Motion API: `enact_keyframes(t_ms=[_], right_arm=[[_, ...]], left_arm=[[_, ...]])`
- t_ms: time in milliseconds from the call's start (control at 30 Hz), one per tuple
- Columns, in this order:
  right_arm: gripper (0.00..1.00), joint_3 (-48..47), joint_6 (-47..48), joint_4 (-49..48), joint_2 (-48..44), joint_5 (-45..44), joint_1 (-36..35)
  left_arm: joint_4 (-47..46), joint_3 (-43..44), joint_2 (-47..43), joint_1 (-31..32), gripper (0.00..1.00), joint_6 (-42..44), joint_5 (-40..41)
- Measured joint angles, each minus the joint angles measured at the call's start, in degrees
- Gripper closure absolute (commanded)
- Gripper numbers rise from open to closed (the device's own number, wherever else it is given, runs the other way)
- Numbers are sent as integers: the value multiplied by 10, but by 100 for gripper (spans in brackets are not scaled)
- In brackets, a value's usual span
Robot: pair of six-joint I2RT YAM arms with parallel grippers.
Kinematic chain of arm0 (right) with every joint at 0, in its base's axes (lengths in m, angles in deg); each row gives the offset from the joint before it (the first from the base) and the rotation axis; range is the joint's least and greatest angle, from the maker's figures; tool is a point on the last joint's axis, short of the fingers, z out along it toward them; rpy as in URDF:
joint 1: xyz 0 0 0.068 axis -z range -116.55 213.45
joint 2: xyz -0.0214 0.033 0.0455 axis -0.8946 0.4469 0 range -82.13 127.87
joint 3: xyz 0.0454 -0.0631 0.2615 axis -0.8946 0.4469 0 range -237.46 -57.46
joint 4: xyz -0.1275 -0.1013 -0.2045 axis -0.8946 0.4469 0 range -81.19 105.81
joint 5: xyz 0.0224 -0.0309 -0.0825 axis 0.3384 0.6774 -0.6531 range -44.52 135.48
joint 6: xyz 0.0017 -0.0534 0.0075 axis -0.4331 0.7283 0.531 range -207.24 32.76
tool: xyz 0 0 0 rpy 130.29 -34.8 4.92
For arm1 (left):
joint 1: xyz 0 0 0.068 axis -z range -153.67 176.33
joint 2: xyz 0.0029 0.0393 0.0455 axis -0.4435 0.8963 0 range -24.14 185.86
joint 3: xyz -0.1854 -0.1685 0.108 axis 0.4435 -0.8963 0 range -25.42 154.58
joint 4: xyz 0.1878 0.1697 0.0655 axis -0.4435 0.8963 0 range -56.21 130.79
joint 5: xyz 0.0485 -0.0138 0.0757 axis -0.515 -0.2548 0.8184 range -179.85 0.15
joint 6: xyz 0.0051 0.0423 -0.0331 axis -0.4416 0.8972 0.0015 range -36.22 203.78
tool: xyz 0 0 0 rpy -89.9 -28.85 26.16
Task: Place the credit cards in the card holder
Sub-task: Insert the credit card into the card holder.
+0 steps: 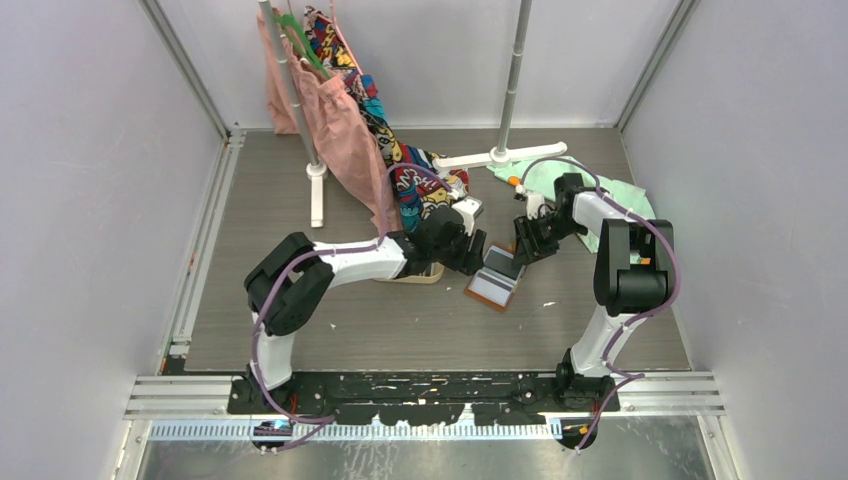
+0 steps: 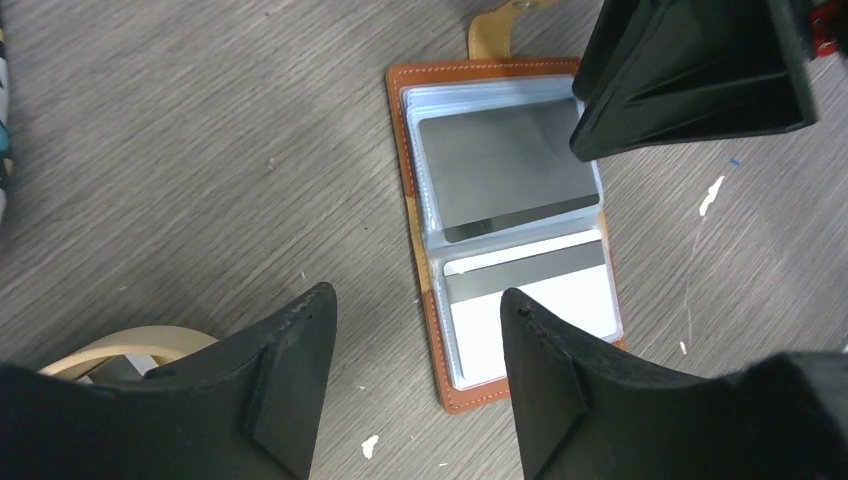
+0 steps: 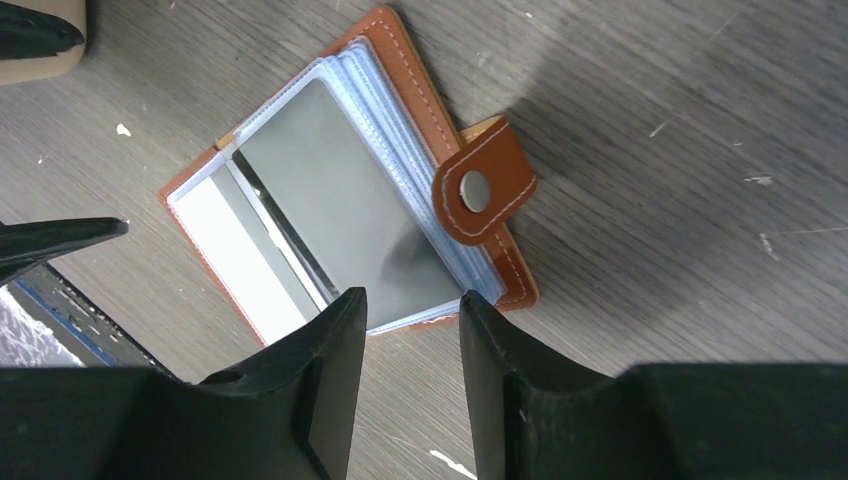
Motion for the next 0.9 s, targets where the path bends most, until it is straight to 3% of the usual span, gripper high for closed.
enact_keyframes(t_ms=[333,900], right_arm=[[55,0,-3,-14,0,-4,-1],[63,-5,21,39,0,75,-6]], left_arm=[[38,39,39,1,47,0,-16],[69,73,73,1,53,2,-34]])
